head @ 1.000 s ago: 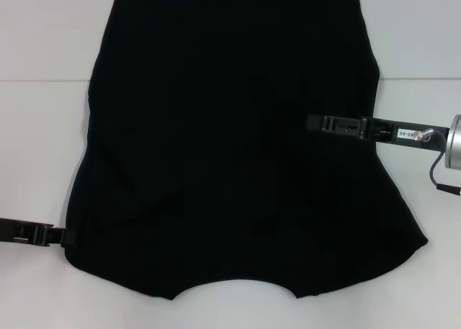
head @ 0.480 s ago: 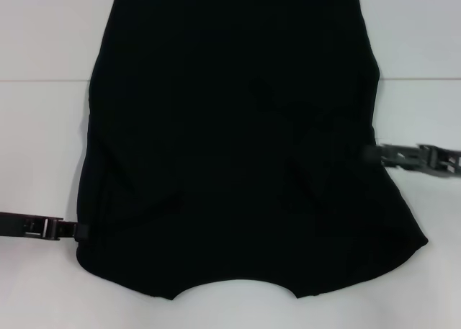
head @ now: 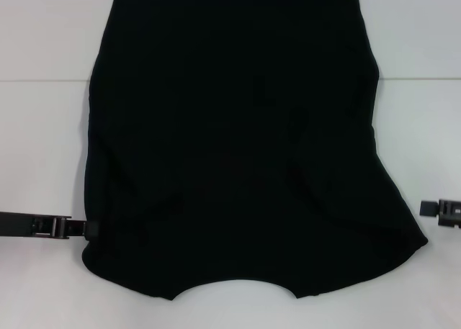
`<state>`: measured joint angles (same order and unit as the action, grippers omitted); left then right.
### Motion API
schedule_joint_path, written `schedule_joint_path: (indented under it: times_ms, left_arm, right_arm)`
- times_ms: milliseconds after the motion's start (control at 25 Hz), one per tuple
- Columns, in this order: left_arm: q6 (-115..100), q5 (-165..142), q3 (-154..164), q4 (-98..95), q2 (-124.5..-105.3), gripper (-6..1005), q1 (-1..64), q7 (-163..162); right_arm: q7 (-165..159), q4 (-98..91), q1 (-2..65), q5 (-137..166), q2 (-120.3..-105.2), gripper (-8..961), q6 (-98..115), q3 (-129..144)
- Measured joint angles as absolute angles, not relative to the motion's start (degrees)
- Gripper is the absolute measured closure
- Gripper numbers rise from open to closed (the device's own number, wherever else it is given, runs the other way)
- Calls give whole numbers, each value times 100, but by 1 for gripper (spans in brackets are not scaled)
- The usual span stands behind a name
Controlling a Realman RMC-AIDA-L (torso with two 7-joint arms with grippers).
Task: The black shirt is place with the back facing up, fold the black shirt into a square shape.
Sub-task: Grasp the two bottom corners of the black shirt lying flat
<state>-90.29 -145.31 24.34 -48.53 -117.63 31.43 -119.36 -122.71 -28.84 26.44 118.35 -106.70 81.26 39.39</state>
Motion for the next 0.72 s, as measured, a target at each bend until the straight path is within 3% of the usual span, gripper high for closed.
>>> schedule_joint_path:
  times_ms: [320, 520, 720]
  left_arm:
    - [-9028, -14528, 2442, -4800, -11739, 932, 3167, -11922]
    - [-9028, -14528, 2440, -4798, -11737, 932, 3168, -11920]
    - [-9035, -14531, 2434, -4798, -11734, 932, 3156, -11922]
  right_arm:
    - [-12314, -2820, 2843, 12310, -10818, 131, 8002, 3972]
    - [-12320, -2772, 3007, 12540, -10897, 232, 7955, 3974]
    - [-12267, -2804, 2987, 12594, -10910, 471, 7834, 3939]
